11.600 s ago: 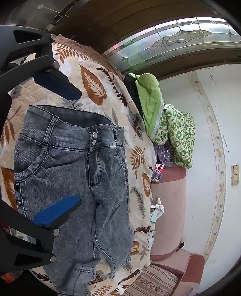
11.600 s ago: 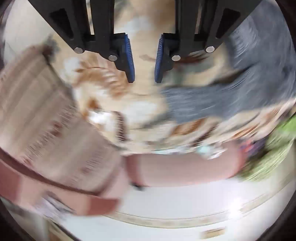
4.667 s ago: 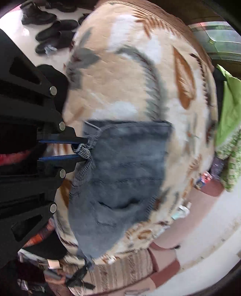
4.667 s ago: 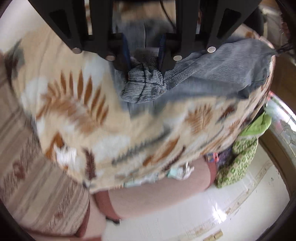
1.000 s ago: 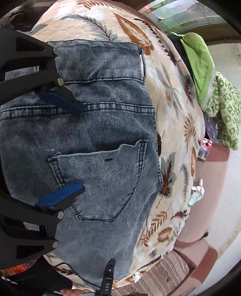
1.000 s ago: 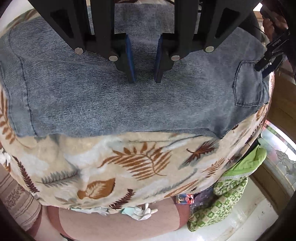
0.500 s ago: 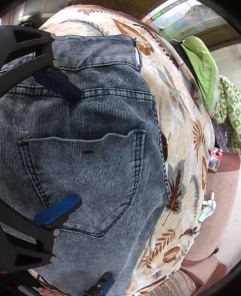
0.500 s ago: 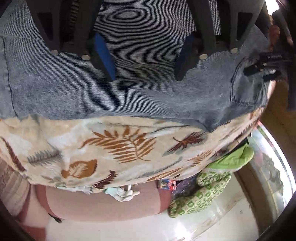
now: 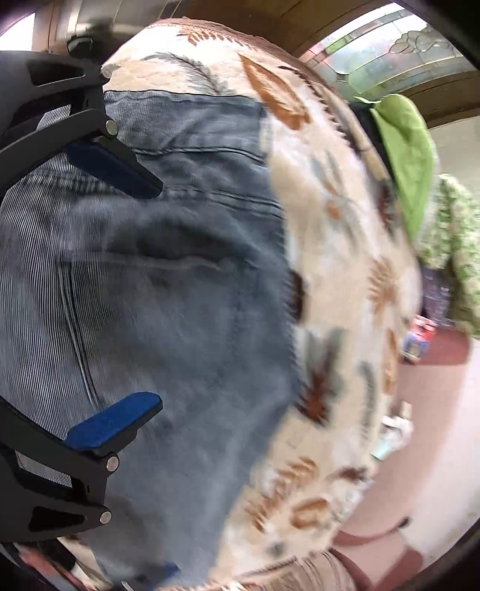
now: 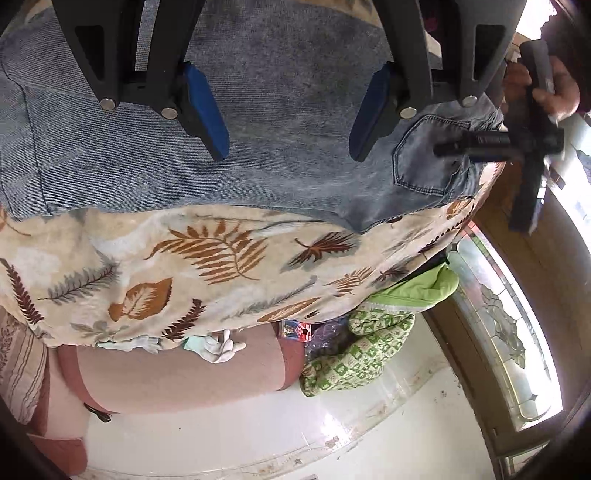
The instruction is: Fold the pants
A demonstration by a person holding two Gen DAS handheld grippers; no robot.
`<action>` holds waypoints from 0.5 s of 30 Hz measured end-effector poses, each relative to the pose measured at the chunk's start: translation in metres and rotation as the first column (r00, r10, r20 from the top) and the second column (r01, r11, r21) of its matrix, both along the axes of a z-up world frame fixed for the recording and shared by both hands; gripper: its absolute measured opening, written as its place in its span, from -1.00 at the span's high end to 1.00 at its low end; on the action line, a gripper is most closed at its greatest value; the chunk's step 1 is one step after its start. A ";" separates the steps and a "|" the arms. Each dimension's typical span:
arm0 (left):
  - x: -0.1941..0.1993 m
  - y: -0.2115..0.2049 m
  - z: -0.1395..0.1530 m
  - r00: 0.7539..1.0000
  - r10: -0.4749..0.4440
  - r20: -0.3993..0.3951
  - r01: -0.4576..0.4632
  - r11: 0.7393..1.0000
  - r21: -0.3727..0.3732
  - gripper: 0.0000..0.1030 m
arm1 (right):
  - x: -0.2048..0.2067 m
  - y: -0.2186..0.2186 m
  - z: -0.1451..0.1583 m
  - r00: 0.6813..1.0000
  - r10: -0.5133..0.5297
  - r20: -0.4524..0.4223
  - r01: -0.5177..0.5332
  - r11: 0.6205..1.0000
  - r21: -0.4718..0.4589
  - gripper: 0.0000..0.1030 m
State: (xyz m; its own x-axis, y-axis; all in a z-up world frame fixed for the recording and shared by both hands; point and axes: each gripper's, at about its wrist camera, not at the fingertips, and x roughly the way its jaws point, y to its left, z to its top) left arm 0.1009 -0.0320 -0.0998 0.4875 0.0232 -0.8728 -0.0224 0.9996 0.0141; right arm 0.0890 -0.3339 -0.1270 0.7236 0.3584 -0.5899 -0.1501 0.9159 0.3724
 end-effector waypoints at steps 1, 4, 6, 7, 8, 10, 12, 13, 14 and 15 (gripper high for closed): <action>-0.001 -0.009 0.006 1.000 -0.019 0.021 0.019 1.000 0.005 -1.00 | -0.002 -0.002 0.000 1.000 0.003 -0.008 -0.003 1.000 -0.001 -0.38; -0.005 -0.038 0.015 0.995 -0.088 0.046 0.086 0.996 0.036 -1.00 | -0.007 -0.012 -0.003 0.998 -0.026 -0.054 0.027 1.000 0.009 -0.38; -0.006 -0.055 0.012 0.991 -0.130 0.035 0.130 0.991 0.023 -1.00 | -0.009 -0.022 -0.009 0.994 -0.057 -0.095 0.059 0.998 0.021 -0.38; -0.005 -0.062 0.008 0.989 -0.147 0.026 0.147 0.989 0.017 -1.00 | -0.008 -0.029 -0.015 0.988 -0.079 -0.135 0.082 0.996 0.018 -0.38; -0.004 -0.071 0.002 0.987 -0.162 0.010 0.162 0.987 0.013 -1.00 | -0.007 -0.035 -0.022 0.980 -0.098 -0.172 0.102 0.995 0.019 -0.38; 0.000 -0.085 -0.008 0.983 -0.182 -0.025 0.182 0.983 0.008 -1.00 | -0.006 -0.049 -0.034 0.967 -0.125 -0.224 0.140 0.989 0.052 -0.38; 0.002 -0.098 -0.019 0.979 -0.197 -0.058 0.197 0.980 0.001 -1.00 | -0.006 -0.057 -0.037 0.965 -0.120 -0.233 0.144 0.986 0.089 -0.37; 0.001 -0.102 -0.025 0.977 -0.205 -0.067 0.205 0.979 0.001 -1.00 | -0.007 -0.059 -0.037 0.965 -0.129 -0.229 0.149 0.986 0.075 -0.37; 0.001 -0.107 -0.030 0.975 -0.211 -0.075 0.212 0.977 0.007 -1.00 | -0.008 -0.060 -0.037 0.965 -0.142 -0.220 0.157 0.986 0.053 -0.34; 0.002 -0.110 -0.037 0.973 -0.215 -0.085 0.217 0.976 0.019 -1.00 | -0.009 -0.062 -0.037 0.966 -0.148 -0.212 0.162 0.985 0.052 -0.34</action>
State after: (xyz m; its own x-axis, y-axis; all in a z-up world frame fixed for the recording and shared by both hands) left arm 0.1031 -0.1419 -0.1370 0.4103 -0.0499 -0.9106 0.1967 0.9798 0.0349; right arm 0.0799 -0.3956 -0.1642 0.6381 0.2966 -0.7105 0.0785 0.8929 0.4433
